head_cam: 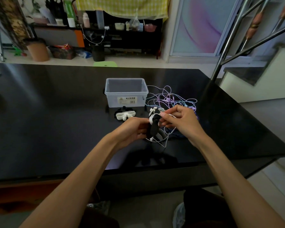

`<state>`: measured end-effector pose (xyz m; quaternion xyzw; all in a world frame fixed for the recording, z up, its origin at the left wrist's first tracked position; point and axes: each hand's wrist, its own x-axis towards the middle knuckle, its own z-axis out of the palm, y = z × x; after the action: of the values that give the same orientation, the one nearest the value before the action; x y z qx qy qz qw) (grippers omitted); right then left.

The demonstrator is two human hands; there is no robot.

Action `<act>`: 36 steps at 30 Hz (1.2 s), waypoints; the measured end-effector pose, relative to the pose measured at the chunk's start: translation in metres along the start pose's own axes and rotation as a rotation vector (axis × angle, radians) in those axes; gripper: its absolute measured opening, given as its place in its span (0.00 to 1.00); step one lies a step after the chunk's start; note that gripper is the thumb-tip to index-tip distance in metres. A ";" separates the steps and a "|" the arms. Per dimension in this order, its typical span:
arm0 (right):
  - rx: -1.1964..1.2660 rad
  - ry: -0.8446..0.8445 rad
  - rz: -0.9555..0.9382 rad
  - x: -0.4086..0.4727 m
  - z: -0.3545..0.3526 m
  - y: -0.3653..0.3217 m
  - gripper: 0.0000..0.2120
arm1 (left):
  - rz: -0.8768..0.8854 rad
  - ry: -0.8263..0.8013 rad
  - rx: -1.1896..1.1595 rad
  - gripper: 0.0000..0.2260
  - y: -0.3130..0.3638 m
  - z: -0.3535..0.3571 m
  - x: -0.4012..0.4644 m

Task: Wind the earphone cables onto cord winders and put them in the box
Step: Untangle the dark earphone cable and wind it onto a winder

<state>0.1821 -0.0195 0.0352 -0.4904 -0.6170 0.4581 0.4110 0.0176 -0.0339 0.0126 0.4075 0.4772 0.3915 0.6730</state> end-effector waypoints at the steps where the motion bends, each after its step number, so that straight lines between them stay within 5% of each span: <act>1: 0.004 -0.009 -0.001 0.000 0.000 -0.001 0.02 | -0.012 0.005 -0.017 0.12 0.001 -0.001 0.000; 6: 0.045 -0.060 0.037 -0.001 -0.002 -0.003 0.03 | -0.029 -0.050 0.041 0.13 0.003 -0.003 -0.001; 13: 0.264 -0.098 0.334 0.002 0.003 -0.004 0.05 | 0.115 -0.034 -0.053 0.10 -0.002 0.002 0.000; 18: 0.098 -0.002 0.306 0.003 0.001 -0.004 0.10 | 0.216 0.102 -0.046 0.17 -0.004 0.010 0.003; 30: -0.108 -0.163 0.365 0.004 -0.024 -0.004 0.07 | -0.020 -0.188 0.137 0.09 -0.007 -0.003 0.001; 36: -0.190 -0.230 0.371 0.001 -0.026 -0.005 0.06 | -0.082 -0.180 0.200 0.10 -0.012 0.002 0.001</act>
<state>0.2059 -0.0150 0.0460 -0.5766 -0.5995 0.5184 0.1987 0.0216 -0.0379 0.0013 0.4860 0.4678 0.2761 0.6846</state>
